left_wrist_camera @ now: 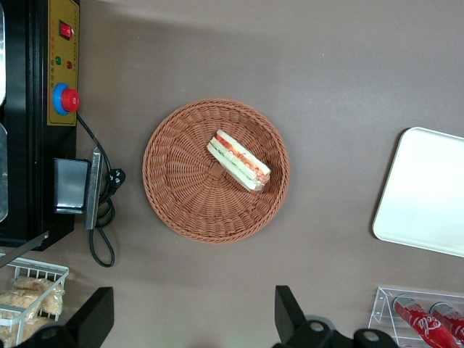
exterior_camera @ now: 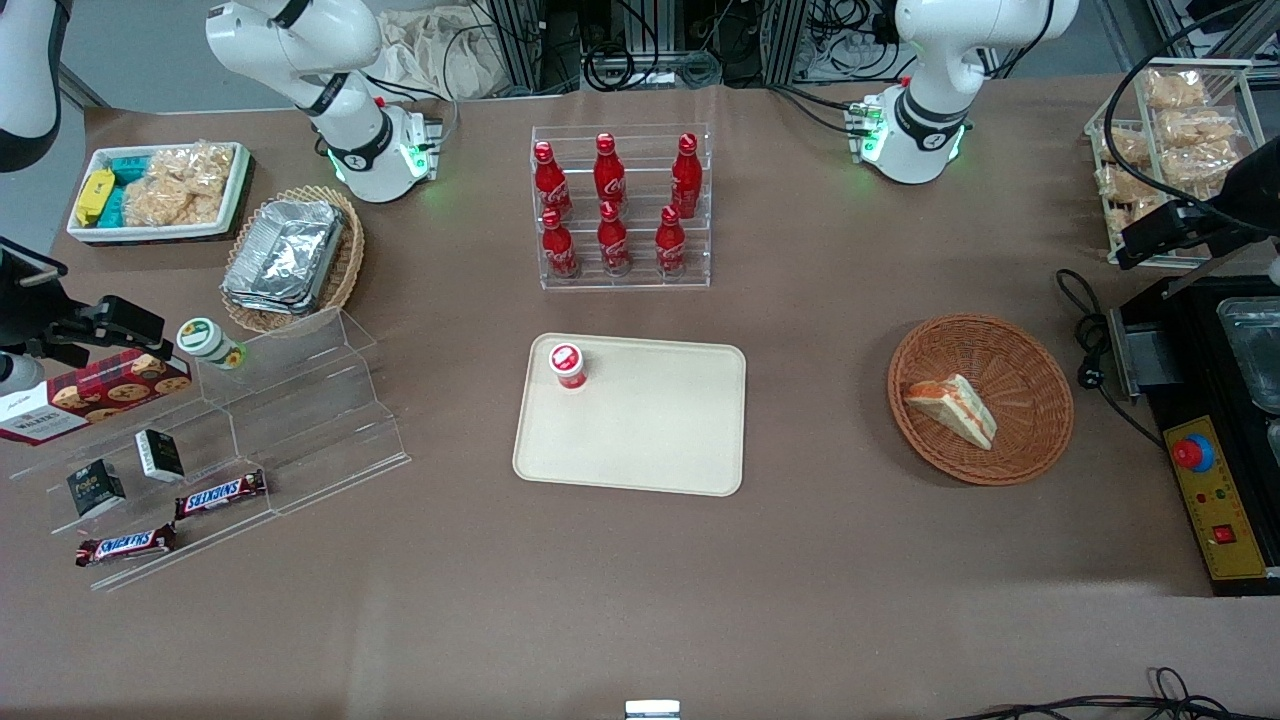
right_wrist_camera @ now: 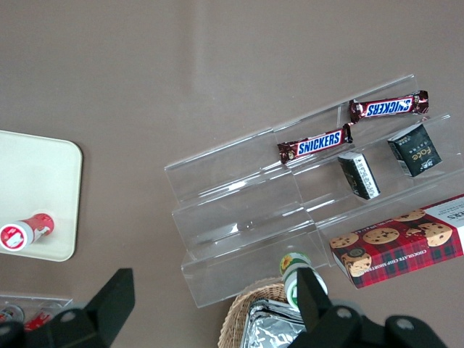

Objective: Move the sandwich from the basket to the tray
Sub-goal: 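Move the left gripper over the sandwich in the wicker basket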

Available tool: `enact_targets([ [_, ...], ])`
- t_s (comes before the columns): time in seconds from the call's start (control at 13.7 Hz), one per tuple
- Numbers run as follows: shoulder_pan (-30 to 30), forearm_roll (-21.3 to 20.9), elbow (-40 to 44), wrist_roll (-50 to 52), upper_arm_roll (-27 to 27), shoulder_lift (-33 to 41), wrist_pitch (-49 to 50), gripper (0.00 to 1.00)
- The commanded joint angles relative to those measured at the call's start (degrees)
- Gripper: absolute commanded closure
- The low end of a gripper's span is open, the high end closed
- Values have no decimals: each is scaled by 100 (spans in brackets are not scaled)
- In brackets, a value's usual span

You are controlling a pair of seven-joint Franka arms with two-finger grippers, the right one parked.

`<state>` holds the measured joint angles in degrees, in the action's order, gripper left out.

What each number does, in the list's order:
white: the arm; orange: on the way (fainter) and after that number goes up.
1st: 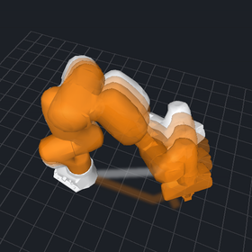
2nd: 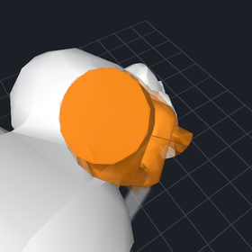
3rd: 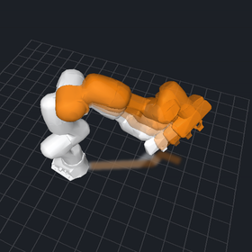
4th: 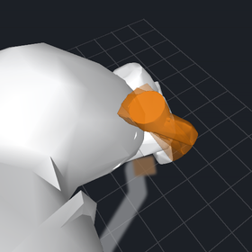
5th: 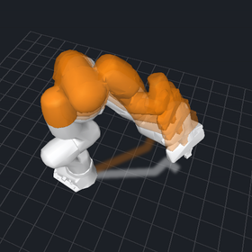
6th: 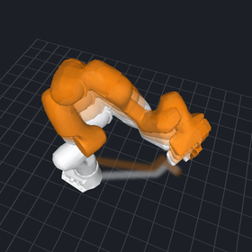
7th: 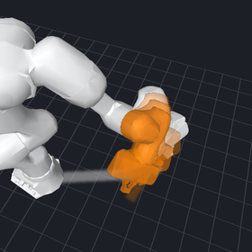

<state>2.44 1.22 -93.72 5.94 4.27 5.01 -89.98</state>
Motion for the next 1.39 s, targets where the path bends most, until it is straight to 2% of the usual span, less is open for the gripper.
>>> enact_targets([
  [0.0, -6, -17, -50, -49, 4, 123, 6, 0],
  [0.58, 11, -8, -278, 56, -5, -298, -168, 0],
  [0.95, 151, -25, -1612, 1617, -171, -474, -1678, 0],
  [1.31, 301, -43, -2087, 2999, -216, -1141, -2742, 0],
])
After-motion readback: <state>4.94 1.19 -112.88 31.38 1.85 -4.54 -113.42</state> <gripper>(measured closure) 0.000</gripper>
